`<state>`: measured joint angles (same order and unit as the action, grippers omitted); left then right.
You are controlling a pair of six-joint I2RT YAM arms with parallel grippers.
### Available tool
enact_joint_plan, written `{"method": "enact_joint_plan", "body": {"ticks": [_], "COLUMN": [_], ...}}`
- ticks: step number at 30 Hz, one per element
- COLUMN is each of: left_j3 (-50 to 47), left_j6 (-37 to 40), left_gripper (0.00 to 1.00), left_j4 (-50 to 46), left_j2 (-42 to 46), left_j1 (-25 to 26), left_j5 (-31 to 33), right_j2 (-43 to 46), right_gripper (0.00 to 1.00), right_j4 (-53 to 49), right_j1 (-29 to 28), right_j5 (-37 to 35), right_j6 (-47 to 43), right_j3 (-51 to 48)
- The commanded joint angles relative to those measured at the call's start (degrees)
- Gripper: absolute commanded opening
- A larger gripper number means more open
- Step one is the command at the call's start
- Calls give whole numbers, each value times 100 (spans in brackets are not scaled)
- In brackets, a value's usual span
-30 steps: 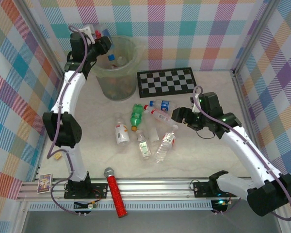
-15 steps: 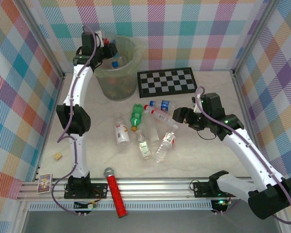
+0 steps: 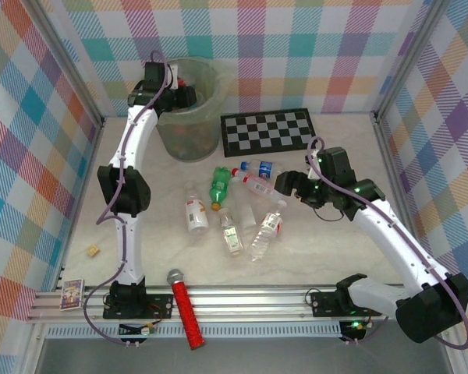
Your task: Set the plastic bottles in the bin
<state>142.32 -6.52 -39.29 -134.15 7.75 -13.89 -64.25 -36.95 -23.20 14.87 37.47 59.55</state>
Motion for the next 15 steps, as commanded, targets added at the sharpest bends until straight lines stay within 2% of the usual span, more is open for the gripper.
{"method": "enact_joint_plan", "body": {"ticks": [1,4,15], "left_j3": [-143,-144,-143], "left_j6": [210,247,326], "left_gripper": [53,62,83], "left_j4": [-288,-281,-211], "left_j2": [178,231,496], "left_j1": [34,35,36], "left_j5": [-49,-70,-193], "right_j2": [-42,-44,103], "right_gripper": [88,90,92], "right_j4": [92,126,58], "right_j1": [26,26,26], "right_j5": [-80,-88,-158], "right_j6": [91,144,255], "right_j3": [-5,-4,-139]}}
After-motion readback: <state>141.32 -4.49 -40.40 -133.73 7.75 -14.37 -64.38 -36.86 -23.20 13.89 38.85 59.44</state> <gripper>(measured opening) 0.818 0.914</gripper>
